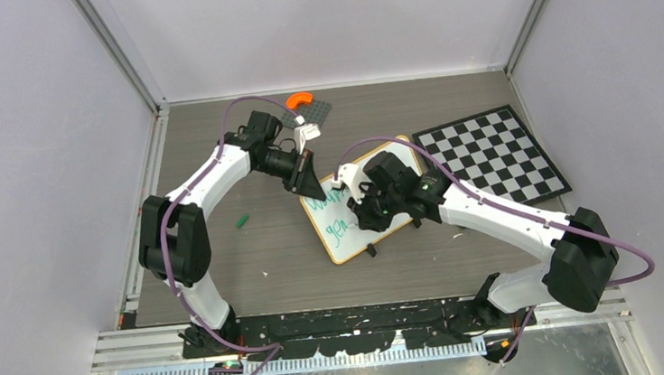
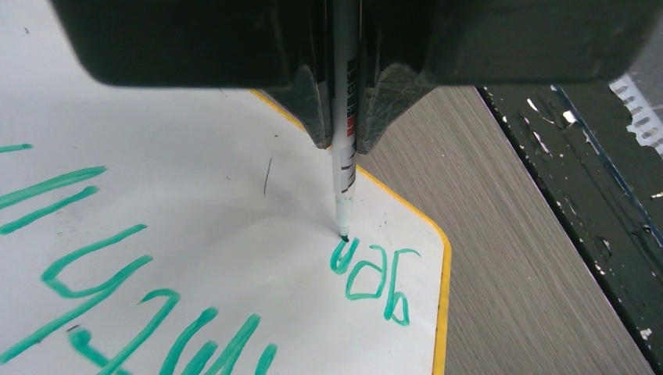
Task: Write a sentence on the whiteboard
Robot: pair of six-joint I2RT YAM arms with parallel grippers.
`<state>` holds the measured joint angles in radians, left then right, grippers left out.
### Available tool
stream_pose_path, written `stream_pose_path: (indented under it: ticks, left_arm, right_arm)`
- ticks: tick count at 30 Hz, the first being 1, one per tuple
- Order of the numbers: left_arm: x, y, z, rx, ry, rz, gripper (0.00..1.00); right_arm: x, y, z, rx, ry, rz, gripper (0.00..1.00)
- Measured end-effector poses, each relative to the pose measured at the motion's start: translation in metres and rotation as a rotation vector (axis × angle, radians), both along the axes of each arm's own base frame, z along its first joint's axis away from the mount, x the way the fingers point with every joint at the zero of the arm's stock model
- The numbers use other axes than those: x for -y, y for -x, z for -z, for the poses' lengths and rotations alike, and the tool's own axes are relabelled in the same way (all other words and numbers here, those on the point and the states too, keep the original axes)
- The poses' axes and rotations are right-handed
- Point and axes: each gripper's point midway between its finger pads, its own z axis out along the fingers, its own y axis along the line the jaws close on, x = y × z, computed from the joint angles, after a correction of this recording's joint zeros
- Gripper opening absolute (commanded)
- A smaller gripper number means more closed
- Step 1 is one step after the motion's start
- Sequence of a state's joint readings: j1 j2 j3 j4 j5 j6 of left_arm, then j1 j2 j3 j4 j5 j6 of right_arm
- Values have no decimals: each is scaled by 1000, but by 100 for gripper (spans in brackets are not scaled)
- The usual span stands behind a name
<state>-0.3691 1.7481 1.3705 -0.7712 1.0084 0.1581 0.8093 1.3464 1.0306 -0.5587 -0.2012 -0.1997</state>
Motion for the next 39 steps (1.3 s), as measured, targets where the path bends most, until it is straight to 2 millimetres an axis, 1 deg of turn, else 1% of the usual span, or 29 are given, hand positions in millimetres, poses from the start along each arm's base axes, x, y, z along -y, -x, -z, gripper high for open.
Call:
stream_pose_path:
  ticks: [4, 9, 12, 16, 20, 30, 39]
  left_arm:
    - [0, 0, 0, 0, 0, 0, 0]
    - [0, 0, 0, -1, 0, 0, 0]
    - [0, 0, 0, -2, 0, 0, 0]
    - [0, 0, 0, -2, 0, 0, 0]
    - [0, 0, 0, -3, 0, 0, 0]
    - [0, 1, 0, -3, 0, 0, 0]
    - [0, 0, 0, -3, -1, 0, 0]
  right_arm:
    - [3, 5, 6, -21, 11, -4, 0]
    - [3, 6, 3, -19, 7, -5, 0]
    - [3, 1, -7, -8, -4, 2, 0]
    - [0, -10, -25, 23, -35, 19, 0]
    - [0, -15, -31, 42, -41, 32, 0]
    - [1, -16, -28, 44, -32, 35, 0]
    - [14, -3, 0, -13, 28, 29, 0]
